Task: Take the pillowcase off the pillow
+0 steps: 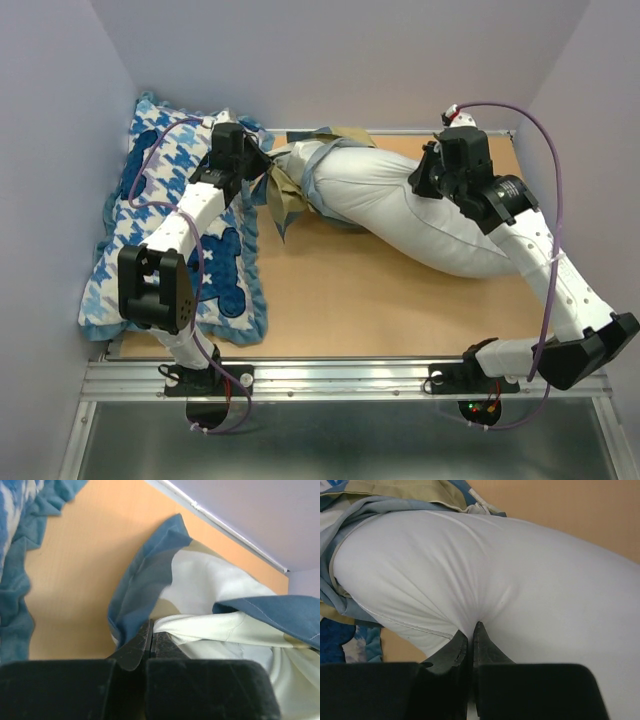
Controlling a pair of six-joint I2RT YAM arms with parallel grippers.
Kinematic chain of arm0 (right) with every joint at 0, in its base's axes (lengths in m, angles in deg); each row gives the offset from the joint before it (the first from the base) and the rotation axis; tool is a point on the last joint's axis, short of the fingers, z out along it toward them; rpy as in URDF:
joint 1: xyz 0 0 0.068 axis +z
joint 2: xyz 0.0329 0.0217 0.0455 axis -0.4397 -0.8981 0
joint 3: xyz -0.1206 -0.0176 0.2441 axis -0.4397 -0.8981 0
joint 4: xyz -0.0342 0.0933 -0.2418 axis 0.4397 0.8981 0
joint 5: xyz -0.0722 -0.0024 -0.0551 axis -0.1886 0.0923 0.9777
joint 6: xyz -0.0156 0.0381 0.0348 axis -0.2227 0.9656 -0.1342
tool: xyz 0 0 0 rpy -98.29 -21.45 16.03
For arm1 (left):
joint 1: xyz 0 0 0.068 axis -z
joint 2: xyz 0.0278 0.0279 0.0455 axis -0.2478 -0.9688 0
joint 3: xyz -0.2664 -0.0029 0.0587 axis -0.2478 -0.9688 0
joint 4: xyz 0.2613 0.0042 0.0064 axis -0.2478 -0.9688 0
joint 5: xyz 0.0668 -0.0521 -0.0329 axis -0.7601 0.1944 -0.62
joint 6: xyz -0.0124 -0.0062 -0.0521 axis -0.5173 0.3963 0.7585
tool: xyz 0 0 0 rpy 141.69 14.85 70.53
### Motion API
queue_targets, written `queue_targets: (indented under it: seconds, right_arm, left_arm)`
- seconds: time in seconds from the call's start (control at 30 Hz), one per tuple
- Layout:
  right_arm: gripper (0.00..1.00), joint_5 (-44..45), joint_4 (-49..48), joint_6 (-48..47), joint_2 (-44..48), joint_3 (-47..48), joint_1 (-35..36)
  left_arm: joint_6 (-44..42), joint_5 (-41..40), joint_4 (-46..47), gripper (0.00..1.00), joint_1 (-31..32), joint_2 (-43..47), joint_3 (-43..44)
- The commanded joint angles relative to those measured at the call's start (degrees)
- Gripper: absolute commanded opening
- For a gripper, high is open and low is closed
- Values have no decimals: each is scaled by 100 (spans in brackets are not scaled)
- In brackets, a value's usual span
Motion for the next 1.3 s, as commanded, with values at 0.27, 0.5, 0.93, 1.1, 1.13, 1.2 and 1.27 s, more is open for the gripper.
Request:
queue_targets:
  seconds: [0.27,0.5,0.93,1.1,1.13,1.2,1.27]
  right_arm:
    - [0,2168,852,-495,746,1515,-693]
    - [1,2291,1028,-522,931,1725,-693]
    - [1,2371,1353,-531,1001,2148,-693]
    - [1,2441,1371,-583,1036,2244,-693]
    - [1,2432,1380,-601,1027,2357,-693]
    - [1,2380,1458,-592,984,2481,-693]
    - [1,2310,1494,-584,966,2552,-693]
  left_arm:
    - [-638,-2781,-484,0,-1348,-793,606]
    - [-708,-2913,-818,0,-1357,-1382,1291]
    - [-892,-2825,-958,0,-1295,-1892,1942]
    - [-936,-2825,-1002,0,-1295,-2059,2064]
    - [-936,-2799,-1046,0,-1269,-2077,2083]
    - [-936,-2799,-1011,0,-1252,-2103,2065]
    - [-936,-2764,-1003,0,-1243,-2103,2065]
